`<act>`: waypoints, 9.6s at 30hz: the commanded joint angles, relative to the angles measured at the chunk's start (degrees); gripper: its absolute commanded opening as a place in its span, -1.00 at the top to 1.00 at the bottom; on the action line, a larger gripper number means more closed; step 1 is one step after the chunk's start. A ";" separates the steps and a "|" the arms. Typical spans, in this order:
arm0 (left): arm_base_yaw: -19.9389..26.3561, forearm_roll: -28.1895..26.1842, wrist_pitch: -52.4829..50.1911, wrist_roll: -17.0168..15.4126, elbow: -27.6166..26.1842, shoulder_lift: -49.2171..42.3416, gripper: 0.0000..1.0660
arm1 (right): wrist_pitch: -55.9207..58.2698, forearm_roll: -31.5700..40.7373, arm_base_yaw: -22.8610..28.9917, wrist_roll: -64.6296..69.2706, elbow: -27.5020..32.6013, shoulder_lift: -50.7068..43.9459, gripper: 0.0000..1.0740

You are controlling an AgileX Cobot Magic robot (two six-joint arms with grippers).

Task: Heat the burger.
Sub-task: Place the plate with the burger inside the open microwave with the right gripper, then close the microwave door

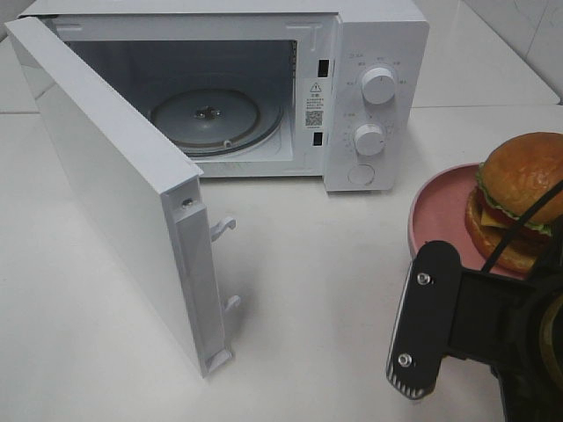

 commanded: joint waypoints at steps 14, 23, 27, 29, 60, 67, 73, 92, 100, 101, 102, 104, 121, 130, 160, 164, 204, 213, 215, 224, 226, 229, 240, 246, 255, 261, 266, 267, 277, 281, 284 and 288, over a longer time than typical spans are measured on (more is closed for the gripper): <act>-0.06 0.06 -0.74 -0.46 0.23 -0.86 -0.69 | 0.92 -3.90 3.09 -14.50 0.17 -0.29 1.00; -0.06 0.06 -0.74 -0.46 0.23 -0.86 -0.69 | -2.81 -4.98 3.09 -22.40 0.17 -0.29 1.00; -0.06 0.06 -0.74 -0.46 0.23 -0.86 -0.69 | -2.92 -5.27 3.09 -26.99 0.17 -0.29 1.00; -0.06 0.06 -0.74 -0.46 0.23 -0.86 -0.69 | -3.38 -6.02 3.09 -29.45 0.17 -0.29 1.00; -0.06 0.06 -0.74 -0.46 0.23 -0.86 -0.69 | -29.68 -5.67 -16.67 -58.50 0.17 -0.29 1.00; -0.06 0.06 -0.74 -0.46 0.23 -0.86 -0.69 | -36.67 0.52 -23.66 -70.59 0.17 -0.06 1.00; -0.06 0.06 -0.74 -0.46 0.23 -0.86 -0.69 | -40.11 8.42 -28.99 -83.42 0.17 0.11 1.00; -0.06 0.06 -0.74 -0.46 0.23 -0.86 -0.69 | -42.00 23.66 -37.13 -105.54 -0.23 0.23 1.00; -0.06 0.06 -0.74 -0.46 0.23 -0.86 -0.69 | -41.71 25.84 -37.07 -105.54 -5.50 3.32 1.00; -0.06 0.06 -0.74 -0.46 0.23 -0.86 -0.69 | -41.71 26.01 -37.07 -105.54 -6.47 4.18 1.00; -0.06 0.06 -0.74 -0.46 0.23 -0.86 -0.69 | -41.71 26.01 -37.07 -105.54 -6.47 4.18 1.00; -0.06 0.06 -0.74 -0.46 0.23 -0.86 -0.69 | -41.71 25.78 -35.92 -105.54 -7.62 5.50 1.00; -0.06 0.06 -0.74 -0.46 0.23 -0.86 -0.69 | -42.97 25.32 -32.37 -105.48 -13.06 12.03 1.00; -0.06 0.06 -0.74 -0.46 0.23 -0.86 -0.69 | -41.88 25.50 -30.42 -105.54 -18.33 17.25 1.00; -0.06 0.06 -0.74 -0.46 0.23 -0.86 -0.69 | -29.22 29.85 -30.54 -109.03 -38.73 31.40 1.00; -0.06 0.06 -0.74 -0.46 0.23 -0.86 -0.69 | -28.02 29.85 -30.54 -108.00 -42.46 33.58 1.00; -0.06 0.23 -0.74 -0.46 0.23 -0.86 -0.69 | -24.18 23.38 -30.54 -94.08 -69.90 52.71 1.00; -0.06 0.29 -0.74 -0.46 0.23 -0.86 -0.69 | -23.32 20.97 -30.54 -89.38 -77.18 57.98 1.00; -0.06 0.29 -0.74 -0.46 0.23 -0.86 -0.69 | -23.20 20.34 -30.65 -88.06 -78.44 59.07 1.00; -0.06 0.57 -0.74 -0.46 0.23 -0.86 -0.69 | -22.98 20.45 -31.74 -86.57 -80.27 61.08 1.00; -0.06 0.57 -0.74 -0.46 0.23 -0.86 -0.69 | -23.09 20.45 -31.86 -86.57 -80.27 61.02 0.99; -0.06 0.57 -0.74 -0.46 0.23 -0.86 -0.69 | -23.20 20.63 -31.86 -86.52 -80.27 61.02 0.96; -0.06 0.52 -0.74 -0.46 0.23 -0.86 -0.69 | -21.60 21.20 -31.80 -81.02 -80.21 61.02 0.31; -0.06 0.52 -0.74 -0.46 0.23 -0.86 -0.69 | -20.63 21.89 -31.68 -78.95 -80.21 61.02 0.04; -0.06 0.52 -0.74 -0.46 0.23 -0.86 -0.69 | -24.06 22.12 -31.68 -76.66 -75.63 58.67 -0.19; -0.06 0.46 -0.74 -0.46 0.23 -0.86 -0.69 | -27.04 22.52 -31.68 -76.66 -71.68 55.75 -0.20; -0.06 0.46 -0.74 -0.46 0.23 -0.86 -0.69 | -30.48 22.52 -31.68 -76.66 -66.00 52.37 -0.22; -0.06 0.46 -0.74 -0.46 0.23 -0.86 -0.69 | -30.48 22.52 -31.68 -76.66 -66.00 52.37 -0.22; -0.06 0.46 -0.74 -0.46 0.23 -0.86 -0.69 | -36.21 22.52 -31.68 -76.66 -54.60 44.58 -0.35; -0.06 0.46 -0.74 -0.46 0.23 -0.86 -0.69 | -36.27 22.52 -31.68 -76.66 -52.14 42.63 -0.35; -0.06 0.46 -0.74 -0.46 0.23 -0.86 -0.69 | -36.67 22.40 -31.68 -76.66 -48.99 39.94 -0.35; -0.06 0.46 -0.74 -0.46 0.23 -0.86 -0.69 | -37.18 22.35 -31.86 -76.26 -46.52 37.82 -0.35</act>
